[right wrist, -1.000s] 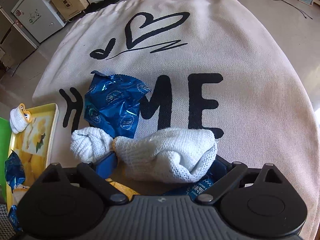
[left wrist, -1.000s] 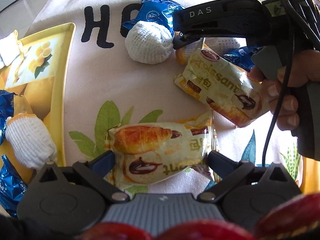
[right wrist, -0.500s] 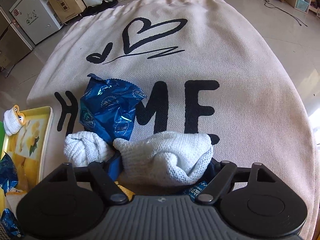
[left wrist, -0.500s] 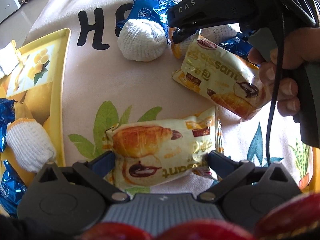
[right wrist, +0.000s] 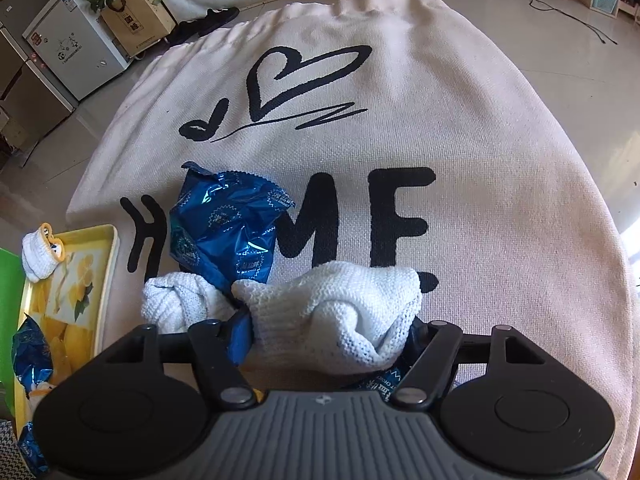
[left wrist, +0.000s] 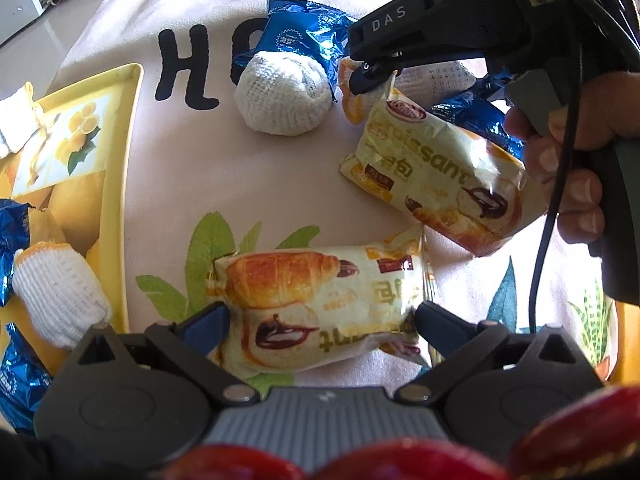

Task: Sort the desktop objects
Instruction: 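Close the left tool on a croissant snack pack while the right tool holds glove and pack, then lift the croissant pack with the left tool while the right tool lifts glove and blue pack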

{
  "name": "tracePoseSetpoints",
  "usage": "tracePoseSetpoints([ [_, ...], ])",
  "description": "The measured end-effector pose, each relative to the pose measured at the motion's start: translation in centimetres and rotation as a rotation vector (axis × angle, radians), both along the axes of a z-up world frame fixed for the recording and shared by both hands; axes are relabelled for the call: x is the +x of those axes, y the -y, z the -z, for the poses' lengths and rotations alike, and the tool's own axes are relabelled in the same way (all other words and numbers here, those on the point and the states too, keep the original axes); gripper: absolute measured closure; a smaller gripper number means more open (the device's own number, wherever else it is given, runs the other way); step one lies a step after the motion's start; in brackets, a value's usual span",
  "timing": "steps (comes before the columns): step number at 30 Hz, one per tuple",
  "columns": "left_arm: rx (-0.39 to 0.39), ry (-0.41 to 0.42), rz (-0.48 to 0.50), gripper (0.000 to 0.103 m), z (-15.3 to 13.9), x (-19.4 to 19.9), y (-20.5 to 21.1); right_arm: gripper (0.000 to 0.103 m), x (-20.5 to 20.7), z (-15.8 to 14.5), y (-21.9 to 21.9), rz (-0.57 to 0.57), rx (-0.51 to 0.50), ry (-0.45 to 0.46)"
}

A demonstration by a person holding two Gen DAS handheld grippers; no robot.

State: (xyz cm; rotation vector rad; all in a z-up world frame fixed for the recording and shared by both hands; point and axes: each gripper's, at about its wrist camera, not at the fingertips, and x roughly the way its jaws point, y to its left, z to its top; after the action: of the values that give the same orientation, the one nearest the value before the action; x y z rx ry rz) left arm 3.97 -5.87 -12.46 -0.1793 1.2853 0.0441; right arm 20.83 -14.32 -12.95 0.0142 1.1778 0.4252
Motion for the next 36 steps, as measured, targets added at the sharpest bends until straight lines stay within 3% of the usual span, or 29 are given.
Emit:
tracePoseSetpoints([
  [9,0.066,0.04,0.028,0.0,-1.1,1.3,0.8,0.027,-0.1,0.1,0.3,0.029,0.013,-0.017],
  [15,0.024,0.048,-0.011,0.006,-1.6,1.2,-0.2,0.033,-0.3,-0.5,0.5,0.024,0.021,0.004],
  [24,-0.015,0.05,-0.024,0.011,-2.0,1.3,-1.1,0.034,-0.5,-2.8,2.0,0.107,0.064,0.009],
  [36,-0.05,0.065,-0.082,0.013,-3.0,1.4,-2.9,0.034,-5.4,-7.8,5.1,0.248,0.177,0.028],
])
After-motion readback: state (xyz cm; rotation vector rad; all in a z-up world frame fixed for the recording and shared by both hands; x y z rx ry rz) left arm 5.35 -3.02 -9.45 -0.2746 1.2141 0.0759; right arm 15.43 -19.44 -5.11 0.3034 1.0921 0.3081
